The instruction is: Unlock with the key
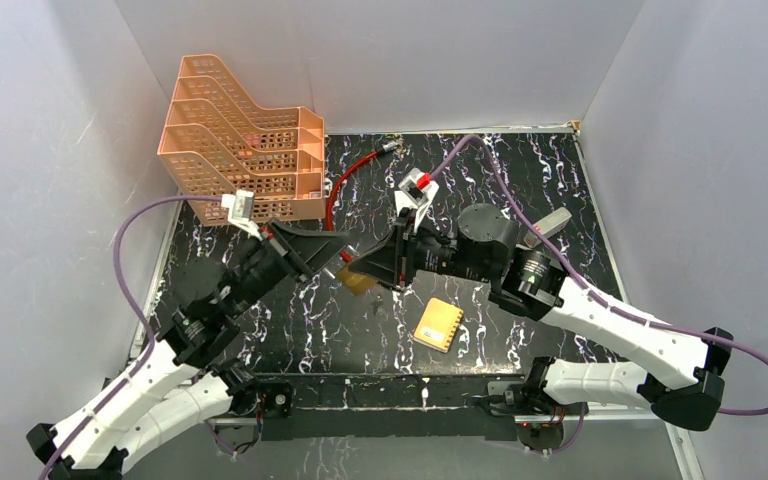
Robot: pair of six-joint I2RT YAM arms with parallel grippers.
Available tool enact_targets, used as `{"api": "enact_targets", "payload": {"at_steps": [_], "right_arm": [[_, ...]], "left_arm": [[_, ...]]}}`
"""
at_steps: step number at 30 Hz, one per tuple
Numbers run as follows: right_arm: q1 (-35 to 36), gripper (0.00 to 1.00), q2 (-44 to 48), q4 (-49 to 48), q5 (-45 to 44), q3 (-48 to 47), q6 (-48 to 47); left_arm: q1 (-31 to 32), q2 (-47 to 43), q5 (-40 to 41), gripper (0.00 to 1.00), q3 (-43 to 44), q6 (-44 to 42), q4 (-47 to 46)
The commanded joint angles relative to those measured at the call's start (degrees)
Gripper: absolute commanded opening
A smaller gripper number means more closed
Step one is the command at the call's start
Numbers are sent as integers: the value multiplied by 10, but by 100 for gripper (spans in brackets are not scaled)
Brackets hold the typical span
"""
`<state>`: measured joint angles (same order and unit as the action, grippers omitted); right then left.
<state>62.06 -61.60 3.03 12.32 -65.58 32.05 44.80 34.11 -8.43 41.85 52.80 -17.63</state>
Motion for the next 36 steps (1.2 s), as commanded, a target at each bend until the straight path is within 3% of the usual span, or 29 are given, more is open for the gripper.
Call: {"api": "enact_targets", "payload": {"at_steps": [1,6,10,12,14,16,22,26,34,36], "right_arm": [[-4,0,3,123,-191,-30,-102],[-3,0,9,113,-303,-14,-196],[-3,0,4,101,-346,-3,-263],[-4,0,1,100,-357,0,-271],[-3,0,7,92,-344,3,-269],[-4,0,12,97,-333,1,-257],[-4,0,33,115,-316,11,-225],[-4,0,37,112,-315,20,-211],[-3,0,31,104,-310,20,-208],[-3,0,28,104,-309,21,-209]], "left_arm": [[-4,43,102,0,39,129,87],[-4,107,123,3,81,277,171],[-4,169,130,48,157,281,221],[-4,192,138,65,198,231,233],[-4,200,153,72,223,194,255],[-3,186,176,73,220,164,272],[-5,70,251,63,100,189,336],[-4,44,239,43,44,232,340],[-3,150,139,0,66,219,272],[-4,188,119,0,90,205,261]]}}
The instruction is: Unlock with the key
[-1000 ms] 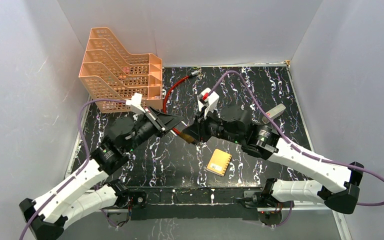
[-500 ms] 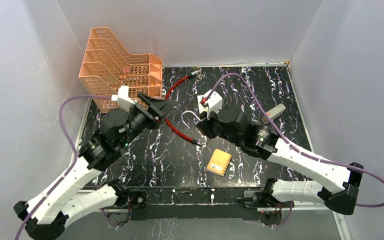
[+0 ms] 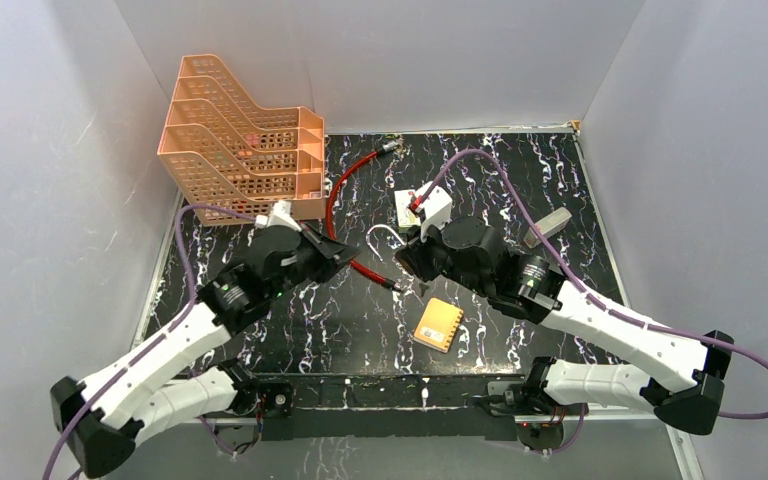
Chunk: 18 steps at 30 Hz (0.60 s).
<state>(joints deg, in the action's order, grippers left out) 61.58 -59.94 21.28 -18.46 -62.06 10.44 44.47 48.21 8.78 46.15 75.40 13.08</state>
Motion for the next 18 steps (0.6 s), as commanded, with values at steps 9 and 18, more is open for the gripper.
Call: {"api": "enact_targets", "payload": {"at_steps": [9,18], "right_arm": [[1,0,8,-74,-4,1,7],[-10,0,2,-87,3,40,41]], "left_arm": [[-1,140,-88,0,116,-43,-114],[-1,210,-122,1,166,-82,-128]]}}
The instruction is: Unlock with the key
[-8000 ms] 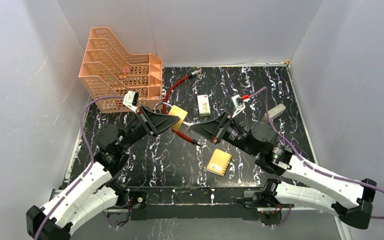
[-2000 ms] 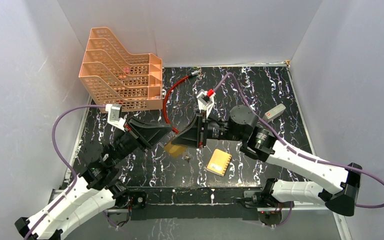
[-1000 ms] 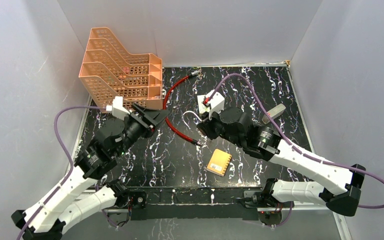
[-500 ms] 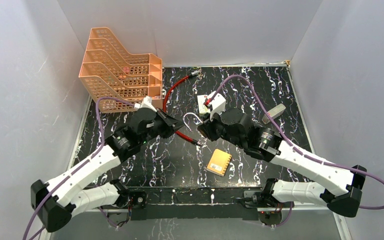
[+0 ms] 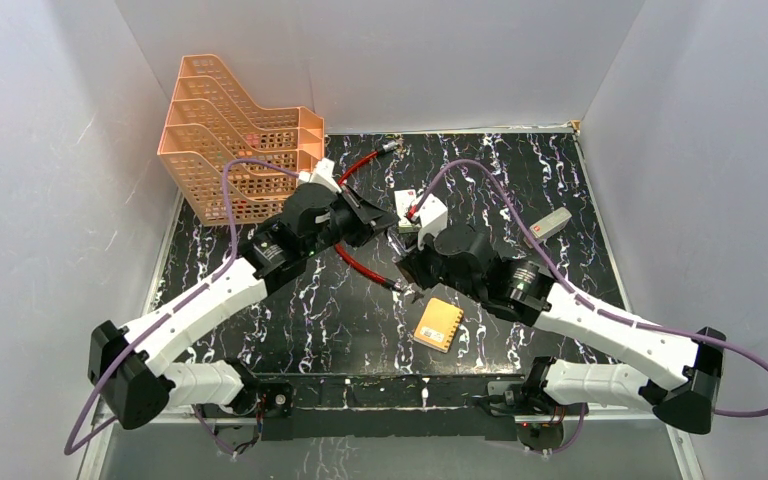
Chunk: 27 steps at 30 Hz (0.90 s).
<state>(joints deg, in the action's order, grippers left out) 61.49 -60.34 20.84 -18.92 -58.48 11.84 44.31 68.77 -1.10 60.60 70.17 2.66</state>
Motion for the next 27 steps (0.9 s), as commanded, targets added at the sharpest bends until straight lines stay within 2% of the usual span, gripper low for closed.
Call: {"api": "enact_targets", "payload": {"at_steps": [1,5,10,14,21,27], "right_arm": [[-20,0,7,-90,22,11,41],[-82,0,11,-133,115,46,110],[-155,0,8,-197,206,80,198],[-251,0,8,-238,255,116,272],[-447,0,-47,-350,373,197,371],[-510,0,-145,-399,404,184,356]], "left_arm": [[1,-2,-9,6,14,-40,-21],[0,-56,102,44,-34,-87,34],[-1,-158,213,67,-74,-122,127],[-1,-241,260,70,-101,-132,178],[-1,-348,231,70,-179,-88,205],[-1,-405,212,70,-220,-74,231]]}}
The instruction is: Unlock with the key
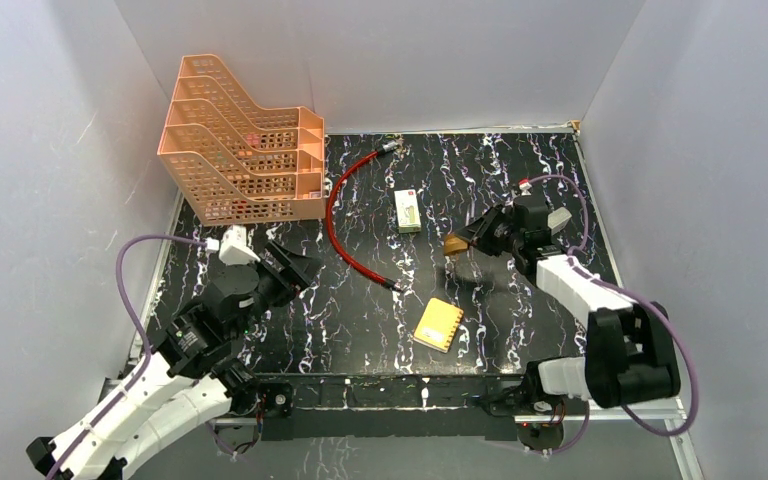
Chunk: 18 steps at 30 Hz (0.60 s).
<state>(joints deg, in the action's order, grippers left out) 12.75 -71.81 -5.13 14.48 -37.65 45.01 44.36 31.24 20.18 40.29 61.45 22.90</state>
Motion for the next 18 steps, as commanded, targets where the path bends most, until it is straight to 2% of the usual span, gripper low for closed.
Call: {"api": "enact_targets", "payload": {"at_steps": [1,9,15,18], "right_arm": [[-27,0,-46,-144,70,-27,24],[-29,0,-170,-166,80,-64,16],[-38,0,-217,-160,77,-66,-4],[-42,11,-228,-133,71,-72,-21]], "left_arm": [[-1,-37,-1,70,-22,15,32],[-2,-47,-3,70,-39,21,36],[-2,-36,2,69,-38,19,37],[-2,-29,4,70,-38,20,37]]}}
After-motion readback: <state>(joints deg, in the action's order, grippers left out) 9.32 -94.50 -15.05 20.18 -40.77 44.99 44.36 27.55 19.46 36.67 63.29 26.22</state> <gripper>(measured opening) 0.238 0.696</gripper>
